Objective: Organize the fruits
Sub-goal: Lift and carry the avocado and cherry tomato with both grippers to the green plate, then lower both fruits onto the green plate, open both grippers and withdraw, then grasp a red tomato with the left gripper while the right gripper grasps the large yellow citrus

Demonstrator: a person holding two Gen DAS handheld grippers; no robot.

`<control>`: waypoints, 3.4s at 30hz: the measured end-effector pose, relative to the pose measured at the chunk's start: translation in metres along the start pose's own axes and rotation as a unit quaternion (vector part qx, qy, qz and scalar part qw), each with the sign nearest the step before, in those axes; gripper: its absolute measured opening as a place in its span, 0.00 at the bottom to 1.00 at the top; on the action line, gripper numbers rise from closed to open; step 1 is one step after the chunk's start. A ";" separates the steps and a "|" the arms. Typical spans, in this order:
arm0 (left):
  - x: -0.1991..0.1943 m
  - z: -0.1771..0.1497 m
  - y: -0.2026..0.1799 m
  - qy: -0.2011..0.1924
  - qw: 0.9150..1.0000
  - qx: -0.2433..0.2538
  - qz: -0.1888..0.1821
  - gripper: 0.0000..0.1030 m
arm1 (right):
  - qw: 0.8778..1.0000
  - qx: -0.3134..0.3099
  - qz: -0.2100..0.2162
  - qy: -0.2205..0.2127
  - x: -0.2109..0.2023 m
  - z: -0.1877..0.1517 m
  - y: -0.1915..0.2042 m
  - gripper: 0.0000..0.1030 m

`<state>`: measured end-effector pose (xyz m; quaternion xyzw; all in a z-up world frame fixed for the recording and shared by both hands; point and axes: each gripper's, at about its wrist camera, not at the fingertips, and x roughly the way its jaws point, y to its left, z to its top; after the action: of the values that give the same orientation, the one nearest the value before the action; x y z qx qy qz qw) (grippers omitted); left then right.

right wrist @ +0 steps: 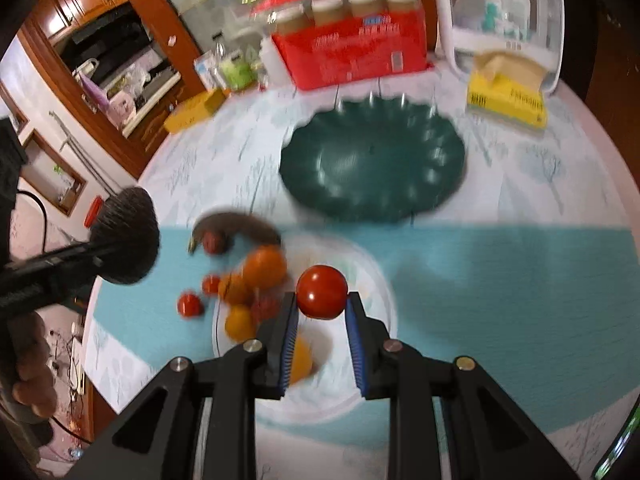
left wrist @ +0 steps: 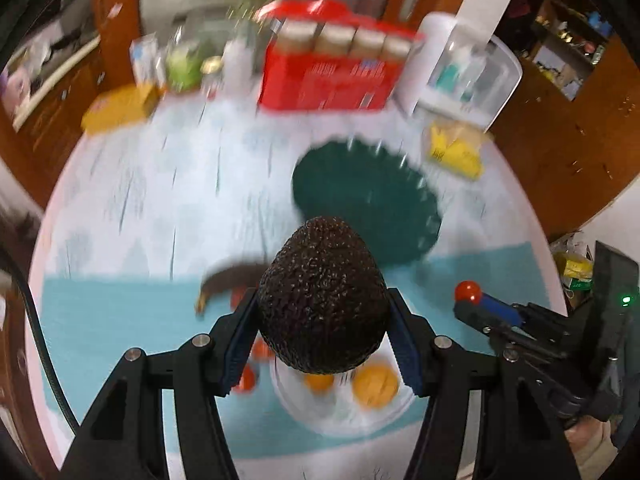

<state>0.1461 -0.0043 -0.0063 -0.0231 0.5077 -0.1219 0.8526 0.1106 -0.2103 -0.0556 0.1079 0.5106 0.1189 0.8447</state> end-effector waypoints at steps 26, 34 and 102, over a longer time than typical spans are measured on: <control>0.241 0.085 -0.035 0.120 0.992 0.046 -0.009 0.61 | 0.995 0.064 -0.059 0.036 0.156 0.081 -0.066 0.43; 0.227 0.087 -0.027 0.086 0.996 0.024 -0.007 0.86 | 0.996 0.054 -0.063 0.027 0.151 0.076 -0.063 0.54; 0.102 -0.135 0.097 0.047 0.996 -0.057 0.052 0.68 | 0.993 -0.076 -0.041 0.085 0.084 -0.093 0.058 0.54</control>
<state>0.0929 0.0772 -0.1749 -0.0398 0.5536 -0.0495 0.8303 0.0605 -0.1236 -0.1502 0.0123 0.5737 0.1317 0.8083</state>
